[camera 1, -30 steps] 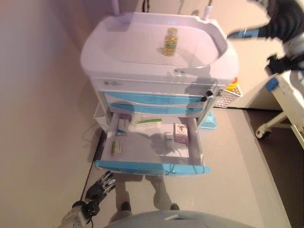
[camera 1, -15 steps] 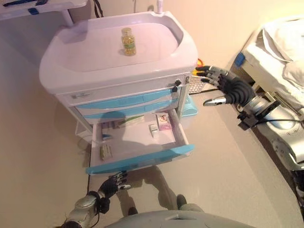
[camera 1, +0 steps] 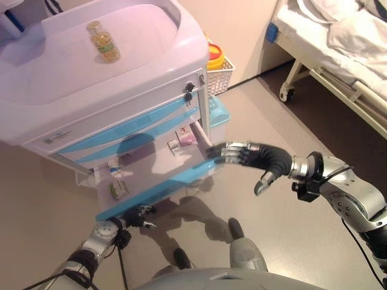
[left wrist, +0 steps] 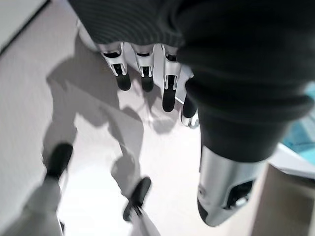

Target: Open the drawer and pick up the medicine

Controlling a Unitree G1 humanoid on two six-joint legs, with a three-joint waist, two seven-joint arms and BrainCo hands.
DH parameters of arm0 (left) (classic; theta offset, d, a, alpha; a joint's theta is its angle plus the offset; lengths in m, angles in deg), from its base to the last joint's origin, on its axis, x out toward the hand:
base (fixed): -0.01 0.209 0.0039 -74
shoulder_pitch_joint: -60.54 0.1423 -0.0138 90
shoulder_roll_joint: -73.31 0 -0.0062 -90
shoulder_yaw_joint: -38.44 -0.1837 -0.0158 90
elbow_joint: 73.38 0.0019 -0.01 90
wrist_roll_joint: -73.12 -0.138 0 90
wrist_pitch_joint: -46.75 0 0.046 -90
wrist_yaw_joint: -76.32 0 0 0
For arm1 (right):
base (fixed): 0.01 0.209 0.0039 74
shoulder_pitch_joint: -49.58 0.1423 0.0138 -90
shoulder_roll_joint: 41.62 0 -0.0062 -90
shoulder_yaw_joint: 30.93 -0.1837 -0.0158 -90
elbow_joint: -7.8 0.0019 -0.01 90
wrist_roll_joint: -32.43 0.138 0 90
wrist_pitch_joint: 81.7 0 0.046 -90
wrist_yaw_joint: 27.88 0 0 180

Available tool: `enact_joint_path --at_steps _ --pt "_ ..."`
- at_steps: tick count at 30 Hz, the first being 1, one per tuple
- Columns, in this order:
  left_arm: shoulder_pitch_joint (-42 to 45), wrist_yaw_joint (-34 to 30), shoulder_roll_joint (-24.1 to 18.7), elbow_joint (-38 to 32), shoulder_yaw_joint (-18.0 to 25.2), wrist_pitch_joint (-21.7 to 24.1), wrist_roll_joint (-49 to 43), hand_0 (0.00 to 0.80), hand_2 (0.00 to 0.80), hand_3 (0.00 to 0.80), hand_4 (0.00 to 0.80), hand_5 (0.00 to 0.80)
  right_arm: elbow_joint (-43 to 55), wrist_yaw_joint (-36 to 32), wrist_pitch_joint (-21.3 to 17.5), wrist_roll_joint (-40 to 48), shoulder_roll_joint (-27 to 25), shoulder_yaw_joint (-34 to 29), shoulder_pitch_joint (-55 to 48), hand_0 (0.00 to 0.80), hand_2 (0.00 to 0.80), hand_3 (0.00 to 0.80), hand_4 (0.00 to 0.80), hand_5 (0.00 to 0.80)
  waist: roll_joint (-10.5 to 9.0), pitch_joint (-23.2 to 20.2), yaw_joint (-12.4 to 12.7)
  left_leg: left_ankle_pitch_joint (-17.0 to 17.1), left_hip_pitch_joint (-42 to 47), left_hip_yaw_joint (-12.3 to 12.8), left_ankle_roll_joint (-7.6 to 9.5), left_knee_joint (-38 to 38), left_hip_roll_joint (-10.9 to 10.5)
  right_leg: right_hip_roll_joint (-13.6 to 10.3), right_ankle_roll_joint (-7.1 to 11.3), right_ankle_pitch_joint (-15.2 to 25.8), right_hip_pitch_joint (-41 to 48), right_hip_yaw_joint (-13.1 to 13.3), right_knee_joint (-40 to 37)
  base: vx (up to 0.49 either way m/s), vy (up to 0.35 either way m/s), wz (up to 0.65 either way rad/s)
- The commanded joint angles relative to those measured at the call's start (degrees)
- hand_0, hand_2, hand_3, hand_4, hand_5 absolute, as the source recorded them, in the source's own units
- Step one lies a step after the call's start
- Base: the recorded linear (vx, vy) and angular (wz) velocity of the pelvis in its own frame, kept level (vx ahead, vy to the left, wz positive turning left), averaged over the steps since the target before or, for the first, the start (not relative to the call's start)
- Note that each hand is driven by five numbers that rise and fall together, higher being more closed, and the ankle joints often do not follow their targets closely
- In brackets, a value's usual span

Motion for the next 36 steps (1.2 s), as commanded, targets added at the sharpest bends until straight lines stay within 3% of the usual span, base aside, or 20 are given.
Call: enact_joint_path --at_steps 1,5,8,13,14,17,26,33,36 --pt "-6.9 3.3 -6.7 3.7 0.8 3.3 3.0 0.000 0.000 0.000 0.000 0.000 1.6 -5.4 5.3 7.6 0.5 3.1 1.7 0.000 0.000 0.000 0.000 0.000 -1.79 1.0 -1.2 -9.4 -4.9 -1.9 -0.57 13.2 -0.1 -2.8 3.71 -3.5 -5.8 1.3 8.7 -0.081 0.173 -0.23" --pt "-11.5 4.7 -8.9 4.6 -0.6 2.9 6.1 0.000 0.000 0.000 0.000 0.000 -1.8 -8.4 4.2 7.1 1.6 5.4 -2.6 0.000 0.000 0.000 0.000 0.000 -1.69 5.3 -2.6 -9.8 -7.8 -1.4 -0.42 16.0 -0.6 -3.0 3.58 -3.4 -8.3 2.8 9.9 -0.133 0.130 -0.24" --pt "-15.9 3.8 -11.9 4.5 -0.5 1.2 8.3 0.000 0.000 0.000 0.000 0.000 -7.0 -8.4 0.1 5.7 2.6 5.7 -6.0 0.000 0.000 0.000 0.000 0.000 -2.32 8.5 -3.2 -9.9 -11.0 -1.0 -0.49 18.9 -0.5 -2.7 3.27 -3.2 -11.0 3.6 11.2 -0.146 0.070 -0.09" --pt "-22.9 1.7 -15.7 4.3 -0.4 -2.0 12.1 0.000 0.000 0.000 0.000 0.000 -19.9 -8.4 -9.9 1.8 2.8 5.4 -9.0 0.000 0.000 0.000 0.000 0.000 -3.28 12.5 -3.8 -10.8 -16.6 -0.5 -0.41 24.3 0.5 -1.7 2.13 -3.4 -15.9 4.3 14.4 -0.125 0.041 -0.03" --pt "-24.4 1.4 -16.5 4.8 -0.7 -2.3 12.5 0.000 0.000 0.000 0.000 0.000 -22.6 -8.9 -11.8 1.7 2.9 5.3 -9.6 0.000 0.000 0.000 0.000 0.000 -3.25 13.4 -3.9 -12.7 -17.1 -1.2 -0.63 25.9 0.7 -1.6 2.14 -4.8 -15.7 3.9 15.2 -0.044 0.029 0.01" --pt "-28.7 0.8 -18.8 6.0 -1.1 -3.6 12.9 0.000 0.000 0.000 0.000 0.000 -27.0 -8.6 -15.5 1.6 3.5 5.8 -10.2 0.000 0.000 0.000 0.000 0.000 -4.49 14.7 -3.9 -13.4 -20.3 -1.5 -0.43 28.8 1.1 -1.2 1.65 -4.1 -17.9 4.1 15.7 -0.065 -0.026 0.09" --pt "-37.2 5.1 -23.5 12.0 -0.2 -6.4 17.5 0.000 0.000 0.000 0.000 0.000 -29.3 -4.2 -19.6 1.4 7.6 7.9 -11.3 0.000 0.000 0.000 0.000 0.000 -6.23 14.7 -4.0 -13.4 -29.9 -1.1 -0.36 33.8 2.9 -1.1 1.37 -2.0 -25.8 4.2 15.9 -0.041 -0.023 0.04" --pt "-41.3 4.0 -25.4 24.7 2.9 -2.5 16.9 0.000 0.000 0.000 0.000 0.000 -30.5 -1.6 -21.0 1.1 10.0 9.5 -10.1 0.000 0.000 0.000 0.000 0.000 -7.29 14.7 -3.5 -13.3 -32.2 -1.7 -0.42 35.2 3.1 -1.2 1.44 -1.5 -27.8 3.9 16.2 0.011 0.005 -0.07" --pt "-41.0 3.9 -25.9 25.9 3.3 -2.3 17.8 0.000 0.000 0.000 0.000 0.000 -30.3 -1.5 -21.0 1.3 10.3 9.6 -10.3 0.000 0.000 0.000 0.000 0.000 -7.71 14.7 -3.2 -13.4 -32.0 -1.6 -0.45 35.2 3.3 -1.5 1.60 -1.4 -27.6 3.6 16.0 0.027 0.012 -0.07"
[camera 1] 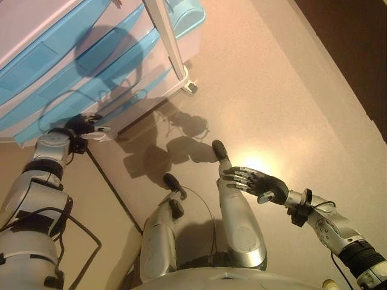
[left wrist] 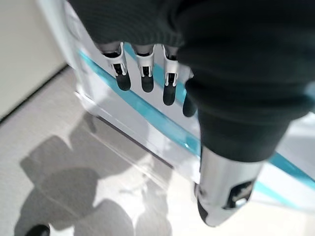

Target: Open the drawer and pick up the medicine

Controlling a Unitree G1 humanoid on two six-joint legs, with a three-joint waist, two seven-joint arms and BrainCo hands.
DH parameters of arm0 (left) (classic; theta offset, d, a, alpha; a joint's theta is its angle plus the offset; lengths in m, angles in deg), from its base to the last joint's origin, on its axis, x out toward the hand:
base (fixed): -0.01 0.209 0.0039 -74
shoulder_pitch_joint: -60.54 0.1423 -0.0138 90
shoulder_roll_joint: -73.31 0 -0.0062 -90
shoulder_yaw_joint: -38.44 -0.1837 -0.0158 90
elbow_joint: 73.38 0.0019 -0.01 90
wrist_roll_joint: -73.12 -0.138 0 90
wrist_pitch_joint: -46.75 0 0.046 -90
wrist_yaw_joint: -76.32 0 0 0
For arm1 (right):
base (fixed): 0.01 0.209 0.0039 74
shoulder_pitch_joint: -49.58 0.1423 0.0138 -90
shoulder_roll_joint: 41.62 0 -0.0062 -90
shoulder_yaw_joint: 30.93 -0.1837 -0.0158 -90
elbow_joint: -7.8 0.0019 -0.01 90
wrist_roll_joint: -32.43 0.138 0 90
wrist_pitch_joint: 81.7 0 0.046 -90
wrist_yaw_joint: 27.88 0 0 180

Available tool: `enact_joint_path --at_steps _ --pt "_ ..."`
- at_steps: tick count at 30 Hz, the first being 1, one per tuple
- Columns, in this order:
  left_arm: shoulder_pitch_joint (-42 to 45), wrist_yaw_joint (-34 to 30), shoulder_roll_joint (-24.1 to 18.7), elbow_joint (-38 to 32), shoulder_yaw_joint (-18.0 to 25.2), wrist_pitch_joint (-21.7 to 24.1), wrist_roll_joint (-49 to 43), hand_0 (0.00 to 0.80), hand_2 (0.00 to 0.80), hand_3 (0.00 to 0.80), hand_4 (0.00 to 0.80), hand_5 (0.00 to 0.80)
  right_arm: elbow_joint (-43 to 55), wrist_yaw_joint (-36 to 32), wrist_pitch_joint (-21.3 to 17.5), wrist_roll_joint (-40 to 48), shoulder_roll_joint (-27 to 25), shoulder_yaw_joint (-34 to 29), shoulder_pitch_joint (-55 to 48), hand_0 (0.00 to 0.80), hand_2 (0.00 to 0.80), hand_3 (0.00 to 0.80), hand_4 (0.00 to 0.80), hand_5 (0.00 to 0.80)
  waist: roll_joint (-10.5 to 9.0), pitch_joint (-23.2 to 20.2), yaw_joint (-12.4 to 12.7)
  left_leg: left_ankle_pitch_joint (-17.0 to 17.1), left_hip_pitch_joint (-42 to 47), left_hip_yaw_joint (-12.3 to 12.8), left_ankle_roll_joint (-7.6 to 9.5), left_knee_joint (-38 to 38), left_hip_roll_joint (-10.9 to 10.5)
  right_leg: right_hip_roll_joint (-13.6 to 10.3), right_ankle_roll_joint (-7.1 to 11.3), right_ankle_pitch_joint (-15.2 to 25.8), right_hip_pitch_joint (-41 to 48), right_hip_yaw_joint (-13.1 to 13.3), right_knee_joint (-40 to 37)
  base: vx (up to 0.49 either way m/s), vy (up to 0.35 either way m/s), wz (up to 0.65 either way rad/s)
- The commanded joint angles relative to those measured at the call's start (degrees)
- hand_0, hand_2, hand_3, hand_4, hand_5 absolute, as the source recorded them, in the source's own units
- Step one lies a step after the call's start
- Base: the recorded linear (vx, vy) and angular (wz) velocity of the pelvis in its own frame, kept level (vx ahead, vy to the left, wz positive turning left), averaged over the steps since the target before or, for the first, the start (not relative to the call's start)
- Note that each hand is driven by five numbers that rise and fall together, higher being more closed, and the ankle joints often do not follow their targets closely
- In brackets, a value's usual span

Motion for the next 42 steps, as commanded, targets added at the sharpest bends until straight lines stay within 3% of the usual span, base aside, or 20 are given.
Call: enact_joint_path --at_steps 1,10,15,20,24,31,37,42 --pt "-1.5 0.5 -10.4 1.9 4.2 2.8 2.5 0.000 0.000 0.000 0.000 0.000 1.7 0.4 -2.3 0.0 2.5 1.6 -2.1 0.000 0.000 0.000 0.000 0.000 -4.69 -2.4 0.6 -7.3 -5.3 -0.9 -0.89 13.3 0.6 -2.6 2.41 -2.5 -3.0 -0.2 3.1 0.018 -0.011 -0.04" --pt "1.3 -8.5 -7.3 -3.3 6.5 2.7 6.0 0.000 0.000 0.000 0.000 0.000 -0.1 9.0 -4.9 -1.4 5.0 0.9 -1.3 0.000 0.000 0.000 0.000 0.000 -5.60 -2.4 2.7 -8.6 -3.2 -2.9 -0.43 12.0 -0.2 -2.7 2.70 -3.1 -0.2 -2.1 3.0 0.009 -0.088 0.05" --pt "9.0 -11.5 -1.7 -15.4 6.5 0.0 6.4 0.000 0.000 0.000 0.000 0.000 -2.2 17.6 -3.9 -4.4 6.1 -1.4 -0.4 0.000 0.000 0.000 0.000 0.000 -5.45 -2.4 4.6 -7.2 1.4 -4.0 -0.90 8.0 -0.7 -2.6 2.47 -3.3 4.7 -4.3 1.0 0.021 -0.129 0.09" --pt "17.6 -15.7 3.1 -23.7 7.6 -1.1 9.8 0.000 0.000 0.000 0.000 0.000 -3.5 20.6 -2.8 -7.4 7.9 -3.4 -1.1 0.000 0.000 0.000 0.000 0.000 -5.40 -2.4 6.1 -3.8 6.6 -4.9 -0.84 2.5 -1.7 -2.5 1.73 -2.4 9.4 -6.1 -1.4 -0.024 -0.161 0.15" --pt "29.3 -18.1 11.5 -29.5 7.6 -0.8 11.5 0.000 0.000 0.000 0.000 0.000 -5.6 22.4 -1.7 -10.6 11.0 -3.0 -1.9 0.000 0.000 0.000 0.000 0.000 -4.65 -4.9 8.3 -1.6 11.7 -7.0 -1.00 -3.6 -2.1 -1.4 1.21 -2.7 14.8 -8.1 -3.9 0.053 -0.181 0.21" --pt "41.2 -21.9 21.8 -29.9 8.2 -2.2 13.1 0.000 0.000 0.000 0.000 0.000 -10.4 23.4 1.7 -14.5 15.6 -1.1 -2.0 0.000 0.000 0.000 0.000 0.000 -3.83 -11.4 11.6 2.4 15.9 -10.2 -1.99 -11.4 -1.5 0.5 0.18 -3.4 19.9 -12.0 -6.6 0.078 -0.170 0.26" --pt "47.8 -24.5 26.6 -28.0 9.0 -3.8 17.3 0.000 0.000 0.000 0.000 0.000 -17.5 23.4 5.7 -17.2 19.8 -0.6 -2.0 0.000 0.000 0.000 0.000 0.000 -3.09 -16.8 14.7 4.6 18.7 -12.6 -2.93 -15.7 -0.5 0.7 -0.32 -4.5 24.1 -16.0 -8.3 0.088 -0.092 0.30" --pt "50.6 -28.0 28.8 -25.4 9.0 -4.8 19.5 0.000 0.000 0.000 0.000 0.000 -26.1 22.2 6.2 -16.9 22.2 -0.2 -1.6 0.000 0.000 0.000 0.000 0.000 -2.22 -20.2 17.2 5.7 20.1 -14.0 -3.56 -18.2 0.1 0.4 -0.52 -5.6 26.8 -19.1 -8.9 0.055 -0.004 0.31"
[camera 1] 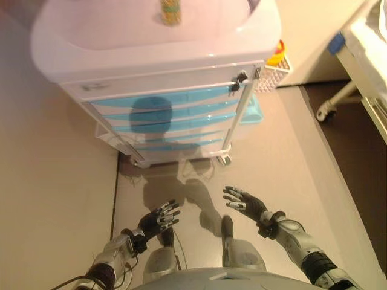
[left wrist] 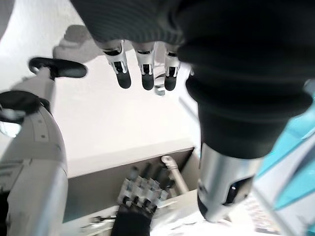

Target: Open the drawer and pick up the medicine

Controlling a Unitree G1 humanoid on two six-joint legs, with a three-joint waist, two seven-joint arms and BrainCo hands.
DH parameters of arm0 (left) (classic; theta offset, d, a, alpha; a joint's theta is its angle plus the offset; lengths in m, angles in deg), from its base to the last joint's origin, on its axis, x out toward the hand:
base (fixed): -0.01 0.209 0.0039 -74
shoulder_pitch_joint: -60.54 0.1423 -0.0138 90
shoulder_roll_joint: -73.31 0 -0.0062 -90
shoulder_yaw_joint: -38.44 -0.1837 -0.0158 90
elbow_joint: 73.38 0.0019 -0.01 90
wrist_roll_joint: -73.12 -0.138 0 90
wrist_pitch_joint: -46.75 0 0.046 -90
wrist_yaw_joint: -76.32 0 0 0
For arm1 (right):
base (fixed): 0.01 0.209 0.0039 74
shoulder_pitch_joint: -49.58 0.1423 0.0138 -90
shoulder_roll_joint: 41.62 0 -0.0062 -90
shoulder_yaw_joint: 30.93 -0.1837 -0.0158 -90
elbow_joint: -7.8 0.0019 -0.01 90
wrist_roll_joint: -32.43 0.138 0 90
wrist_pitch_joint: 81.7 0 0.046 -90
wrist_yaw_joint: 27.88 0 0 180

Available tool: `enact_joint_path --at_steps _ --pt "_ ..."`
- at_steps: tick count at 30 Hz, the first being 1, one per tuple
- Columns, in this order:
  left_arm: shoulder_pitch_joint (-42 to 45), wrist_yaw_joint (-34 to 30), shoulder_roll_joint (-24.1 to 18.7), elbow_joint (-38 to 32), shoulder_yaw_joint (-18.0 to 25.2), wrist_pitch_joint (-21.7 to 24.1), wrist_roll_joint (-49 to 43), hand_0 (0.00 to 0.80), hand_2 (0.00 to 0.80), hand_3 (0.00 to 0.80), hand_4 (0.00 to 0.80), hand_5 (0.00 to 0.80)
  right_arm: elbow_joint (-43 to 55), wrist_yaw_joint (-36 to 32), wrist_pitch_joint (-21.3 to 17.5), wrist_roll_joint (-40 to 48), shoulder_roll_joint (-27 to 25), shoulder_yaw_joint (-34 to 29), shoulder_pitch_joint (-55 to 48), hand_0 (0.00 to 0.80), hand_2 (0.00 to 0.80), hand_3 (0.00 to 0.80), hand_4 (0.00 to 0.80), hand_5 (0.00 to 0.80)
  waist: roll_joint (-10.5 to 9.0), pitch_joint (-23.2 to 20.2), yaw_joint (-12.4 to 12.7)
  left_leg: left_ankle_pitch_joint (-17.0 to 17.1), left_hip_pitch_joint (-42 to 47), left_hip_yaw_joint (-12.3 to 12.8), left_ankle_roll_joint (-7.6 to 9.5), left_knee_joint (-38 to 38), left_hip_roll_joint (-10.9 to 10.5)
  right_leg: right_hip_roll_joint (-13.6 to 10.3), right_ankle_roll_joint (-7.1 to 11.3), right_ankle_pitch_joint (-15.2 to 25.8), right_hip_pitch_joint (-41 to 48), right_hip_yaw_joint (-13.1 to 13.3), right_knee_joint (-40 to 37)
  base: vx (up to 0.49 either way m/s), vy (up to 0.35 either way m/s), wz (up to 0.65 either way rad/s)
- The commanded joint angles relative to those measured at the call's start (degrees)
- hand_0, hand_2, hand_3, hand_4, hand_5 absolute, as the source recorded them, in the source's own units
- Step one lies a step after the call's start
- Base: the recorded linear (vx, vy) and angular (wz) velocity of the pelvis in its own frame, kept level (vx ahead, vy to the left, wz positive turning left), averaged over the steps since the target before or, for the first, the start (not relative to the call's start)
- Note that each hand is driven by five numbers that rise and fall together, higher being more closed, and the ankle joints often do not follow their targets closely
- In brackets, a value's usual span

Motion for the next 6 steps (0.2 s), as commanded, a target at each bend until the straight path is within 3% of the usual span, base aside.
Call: enact_joint_path --at_steps 1,6 --pt "-0.1 -3.9 0.6 3.1 0.4 -0.6 3.4 0.000 0.000 0.000 0.000 0.000 -2.4 -1.4 -0.1 0.8 2.1 1.4 -1.0 0.000 0.000 0.000 0.000 0.000 -1.63 -2.4 2.0 -2.8 -2.3 -0.2 -0.93 3.1 -0.6 -0.7 1.41 -4.1 -1.5 -1.7 5.5 0.039 0.030 0.18" --pt "1.0 -5.9 2.4 5.9 0.4 -1.1 4.8 0.000 0.000 0.000 0.000 0.000 -10.5 -4.2 -0.2 2.2 4.3 0.9 -0.7 0.000 0.000 0.000 0.000 0.000 -0.92 -4.9 3.5 -2.8 -1.4 -1.0 -0.99 2.1 -0.9 -1.1 1.37 -4.7 0.3 -3.5 5.0 0.016 0.044 0.19"
